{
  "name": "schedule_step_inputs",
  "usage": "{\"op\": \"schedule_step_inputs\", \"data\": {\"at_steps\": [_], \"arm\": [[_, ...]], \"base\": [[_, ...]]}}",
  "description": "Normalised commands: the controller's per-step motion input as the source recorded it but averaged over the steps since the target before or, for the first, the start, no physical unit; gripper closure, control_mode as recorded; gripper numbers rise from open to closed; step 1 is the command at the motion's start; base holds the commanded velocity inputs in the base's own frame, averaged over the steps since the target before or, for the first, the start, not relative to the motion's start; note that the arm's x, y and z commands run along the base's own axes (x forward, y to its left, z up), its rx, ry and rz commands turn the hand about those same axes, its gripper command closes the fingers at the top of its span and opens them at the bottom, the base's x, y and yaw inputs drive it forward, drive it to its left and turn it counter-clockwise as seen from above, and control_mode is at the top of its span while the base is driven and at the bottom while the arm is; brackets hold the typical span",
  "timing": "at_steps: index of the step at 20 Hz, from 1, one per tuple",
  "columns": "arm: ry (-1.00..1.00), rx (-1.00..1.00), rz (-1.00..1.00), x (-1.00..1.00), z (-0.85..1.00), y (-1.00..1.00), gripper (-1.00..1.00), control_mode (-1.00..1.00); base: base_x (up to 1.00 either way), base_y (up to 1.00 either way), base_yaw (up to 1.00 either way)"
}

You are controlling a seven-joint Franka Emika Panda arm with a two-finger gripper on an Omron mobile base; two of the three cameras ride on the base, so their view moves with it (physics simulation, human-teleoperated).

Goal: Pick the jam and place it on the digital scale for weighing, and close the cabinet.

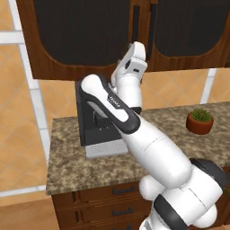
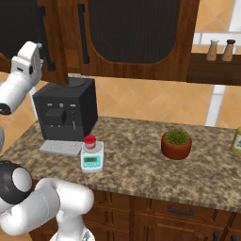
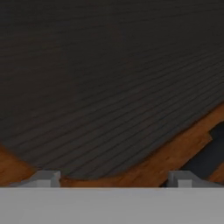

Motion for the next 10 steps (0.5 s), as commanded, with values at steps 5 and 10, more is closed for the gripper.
{"op": "schedule_step_inputs", "data": {"at_steps": [5, 10], "arm": [[-0.08, 0.0, 0.0, 1.0, -0.31, 0.11, -1.0, -1.0], [0.0, 0.05, 0.01, 1.0, -0.27, -0.09, -1.0, -1.0]], "base": [[0.0, 0.0, 0.0], [0.0, 0.0, 0.0]]}}
